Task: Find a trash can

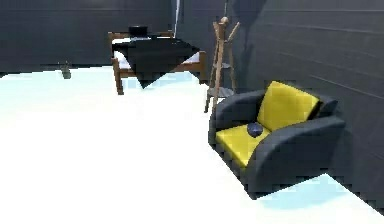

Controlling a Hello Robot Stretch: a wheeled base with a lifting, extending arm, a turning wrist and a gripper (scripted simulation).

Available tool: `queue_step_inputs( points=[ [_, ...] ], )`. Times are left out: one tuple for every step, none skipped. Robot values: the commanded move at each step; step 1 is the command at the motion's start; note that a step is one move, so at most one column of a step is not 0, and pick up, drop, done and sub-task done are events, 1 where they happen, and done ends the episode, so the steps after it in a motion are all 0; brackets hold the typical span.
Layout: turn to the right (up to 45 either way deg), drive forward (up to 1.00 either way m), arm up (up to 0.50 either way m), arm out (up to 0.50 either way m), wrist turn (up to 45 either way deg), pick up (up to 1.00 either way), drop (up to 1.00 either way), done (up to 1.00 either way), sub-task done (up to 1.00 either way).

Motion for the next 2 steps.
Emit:
queue_step_inputs(
  points=[
    [0.0,0.20,0.00,0.00,0.0,0.00,0.00,0.00,0.00],
    [-36.0,0.00,0.00,0.00,0.0,0.00,0.00,0.00,0.00]
  ],
)
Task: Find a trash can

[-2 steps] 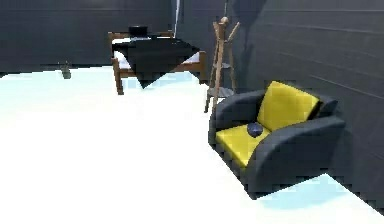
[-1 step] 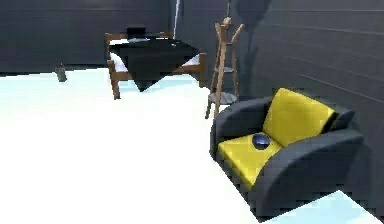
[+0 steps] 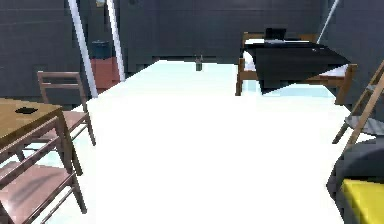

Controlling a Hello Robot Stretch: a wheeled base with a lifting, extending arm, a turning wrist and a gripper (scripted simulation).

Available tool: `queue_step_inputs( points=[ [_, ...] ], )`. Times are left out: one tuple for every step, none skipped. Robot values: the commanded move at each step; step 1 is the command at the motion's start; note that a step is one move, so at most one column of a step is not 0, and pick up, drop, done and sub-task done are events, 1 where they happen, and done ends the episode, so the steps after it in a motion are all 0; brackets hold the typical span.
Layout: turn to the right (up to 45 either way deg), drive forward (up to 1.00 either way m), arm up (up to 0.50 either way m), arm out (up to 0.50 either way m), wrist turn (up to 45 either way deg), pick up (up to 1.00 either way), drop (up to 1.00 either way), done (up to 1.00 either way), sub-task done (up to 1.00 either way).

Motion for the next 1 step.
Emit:
queue_step_inputs(
  points=[
    [0.0,1.00,0.00,0.00,0.0,0.00,0.00,0.00,0.00]
  ],
)
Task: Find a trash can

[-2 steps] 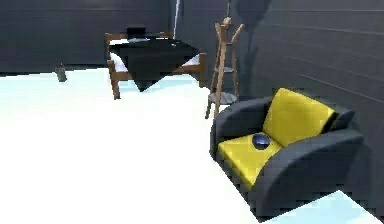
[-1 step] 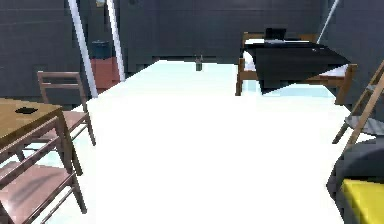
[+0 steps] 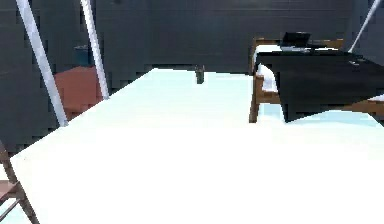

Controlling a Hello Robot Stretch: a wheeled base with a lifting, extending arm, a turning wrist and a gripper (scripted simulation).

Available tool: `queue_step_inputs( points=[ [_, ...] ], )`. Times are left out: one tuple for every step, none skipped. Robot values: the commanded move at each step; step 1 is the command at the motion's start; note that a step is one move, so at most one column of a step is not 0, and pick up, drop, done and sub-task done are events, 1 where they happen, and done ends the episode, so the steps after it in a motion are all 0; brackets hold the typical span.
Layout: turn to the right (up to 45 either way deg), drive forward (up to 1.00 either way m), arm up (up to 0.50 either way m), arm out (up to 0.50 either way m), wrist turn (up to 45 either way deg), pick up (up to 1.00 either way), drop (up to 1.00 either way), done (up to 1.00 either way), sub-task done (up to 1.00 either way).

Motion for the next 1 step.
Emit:
queue_step_inputs(
  points=[
    [-6.0,0.00,0.00,0.00,0.0,0.00,0.00,0.00,0.00]
  ],
)
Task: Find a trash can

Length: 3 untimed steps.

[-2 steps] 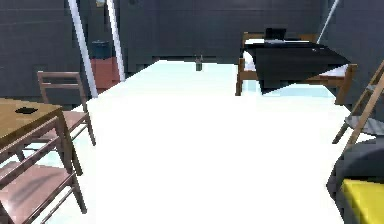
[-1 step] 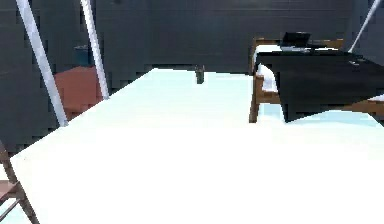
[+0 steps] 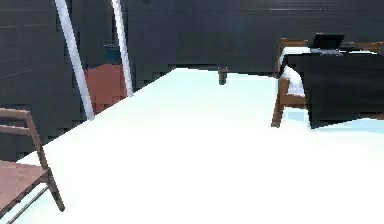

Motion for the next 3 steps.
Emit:
queue_step_inputs(
  points=[
    [0.0,0.35,0.00,0.00,0.0,0.00,0.00,0.00,0.00],
    [-21.0,0.00,0.00,0.00,0.0,0.00,0.00,0.00,0.00],
    [0.0,0.80,0.00,0.00,0.0,0.00,0.00,0.00,0.00]
  ],
)
